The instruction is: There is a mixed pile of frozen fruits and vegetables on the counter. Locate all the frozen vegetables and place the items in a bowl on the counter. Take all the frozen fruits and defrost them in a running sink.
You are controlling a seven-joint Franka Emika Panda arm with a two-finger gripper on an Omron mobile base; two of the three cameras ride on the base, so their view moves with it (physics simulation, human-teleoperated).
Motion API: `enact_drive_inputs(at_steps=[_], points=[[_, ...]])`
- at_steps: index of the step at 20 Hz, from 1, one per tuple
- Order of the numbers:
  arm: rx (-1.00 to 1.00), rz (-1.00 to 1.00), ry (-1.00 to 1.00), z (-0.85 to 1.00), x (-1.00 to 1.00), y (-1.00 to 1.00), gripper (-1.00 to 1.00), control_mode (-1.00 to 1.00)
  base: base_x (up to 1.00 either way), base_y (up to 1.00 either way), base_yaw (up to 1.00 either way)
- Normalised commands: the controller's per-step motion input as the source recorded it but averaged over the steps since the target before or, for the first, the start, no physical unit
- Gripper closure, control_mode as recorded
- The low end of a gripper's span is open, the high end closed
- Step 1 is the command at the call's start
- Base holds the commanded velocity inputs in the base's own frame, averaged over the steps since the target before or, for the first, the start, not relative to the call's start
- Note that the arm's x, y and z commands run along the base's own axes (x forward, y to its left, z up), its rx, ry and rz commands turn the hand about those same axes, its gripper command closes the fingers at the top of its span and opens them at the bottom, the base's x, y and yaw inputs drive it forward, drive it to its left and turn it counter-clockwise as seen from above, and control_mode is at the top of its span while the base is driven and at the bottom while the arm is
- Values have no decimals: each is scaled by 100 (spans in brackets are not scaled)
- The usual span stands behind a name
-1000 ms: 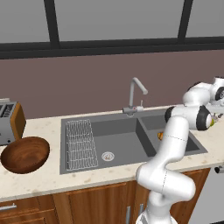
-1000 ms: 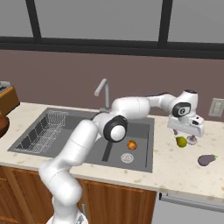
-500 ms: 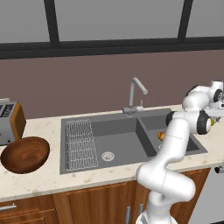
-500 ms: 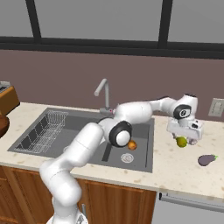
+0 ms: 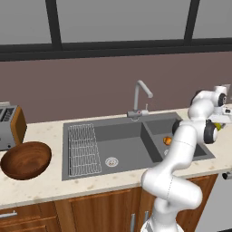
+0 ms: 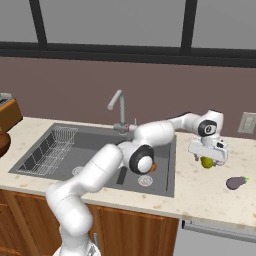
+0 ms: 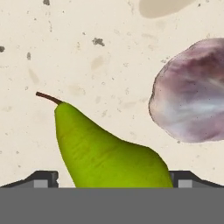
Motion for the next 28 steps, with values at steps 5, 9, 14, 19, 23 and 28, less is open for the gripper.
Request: enact_drive_inputs(at_steps=[5, 9, 14, 19, 23, 28], points=[[1, 0, 3, -4, 5, 5, 100, -100, 0, 0, 0], [-3, -2, 2, 8, 0, 25, 100, -100, 0, 0, 0], [4, -4, 1, 5, -15, 41, 100, -100, 0, 0, 0], [2, 1, -3, 23, -8, 54, 100, -100, 0, 0, 0], [-9, 2, -14, 22, 0, 49, 100, -100, 0, 0, 0], [-18, 1, -19, 5, 0, 45, 100, -100, 0, 0, 0]])
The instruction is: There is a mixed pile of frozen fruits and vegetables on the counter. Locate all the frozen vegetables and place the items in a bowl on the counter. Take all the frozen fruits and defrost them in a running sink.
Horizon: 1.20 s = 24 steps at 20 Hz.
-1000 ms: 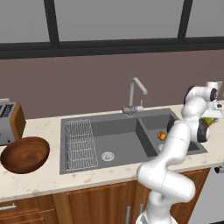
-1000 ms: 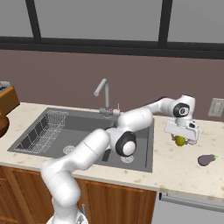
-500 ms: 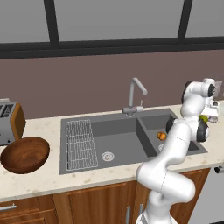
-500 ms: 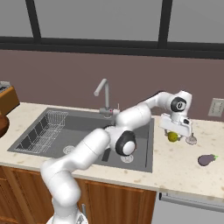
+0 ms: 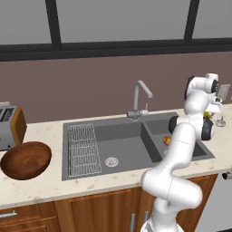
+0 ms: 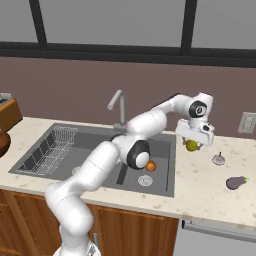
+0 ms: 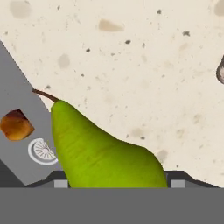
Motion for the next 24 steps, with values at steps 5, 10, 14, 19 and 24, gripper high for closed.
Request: enact_drive_inputs(at_steps=[5, 10, 14, 19, 24], points=[[-18, 2, -24, 1, 0, 38, 100, -100, 0, 0, 0], [-20, 2, -25, -2, 0, 32, 100, -100, 0, 0, 0], [-20, 2, -25, -2, 0, 32, 100, -100, 0, 0, 0], [-19, 2, -25, -3, 0, 32, 100, -100, 0, 0, 0], [-19, 2, -25, -2, -1, 33, 100, -100, 0, 0, 0]])
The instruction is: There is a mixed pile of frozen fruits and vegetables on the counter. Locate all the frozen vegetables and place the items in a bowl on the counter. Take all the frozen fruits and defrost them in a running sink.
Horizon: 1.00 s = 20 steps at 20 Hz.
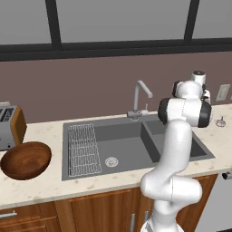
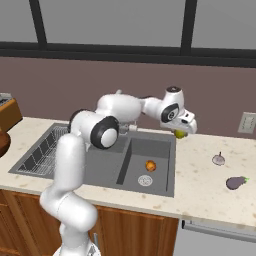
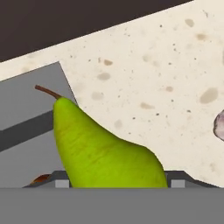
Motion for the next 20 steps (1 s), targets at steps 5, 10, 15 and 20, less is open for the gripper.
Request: enact_drive_inputs(at_steps=[5, 10, 15, 20], points=[[-17, 2, -25, -1, -4, 34, 100, -100, 0, 0, 0], [-13, 2, -21, -7, -14, 41, 100, -100, 0, 0, 0], [-4, 2, -2, -20, -25, 56, 100, -100, 0, 0, 0], [8, 1, 11, -2, -9, 34, 100, -100, 0, 0, 0]])
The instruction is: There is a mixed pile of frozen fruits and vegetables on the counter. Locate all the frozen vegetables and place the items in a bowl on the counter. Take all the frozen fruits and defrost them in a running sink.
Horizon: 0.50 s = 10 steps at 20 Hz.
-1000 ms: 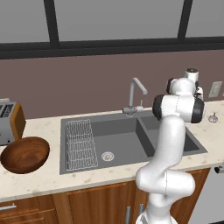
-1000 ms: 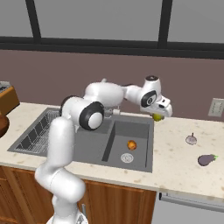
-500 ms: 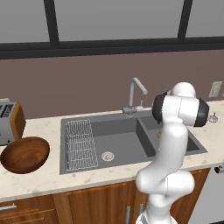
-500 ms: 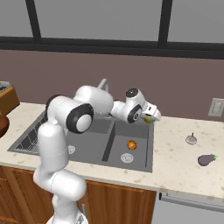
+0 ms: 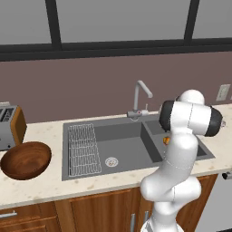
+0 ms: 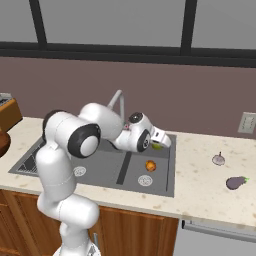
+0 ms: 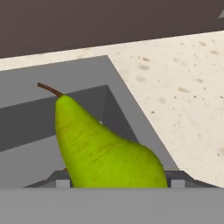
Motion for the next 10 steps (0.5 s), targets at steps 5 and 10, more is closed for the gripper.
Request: enact_drive_inputs(at_steps=[5, 10], points=[[14, 2, 9, -7, -3, 18, 100, -100, 0, 0, 0], [13, -1, 8, -34, -1, 2, 100, -100, 0, 0, 0]])
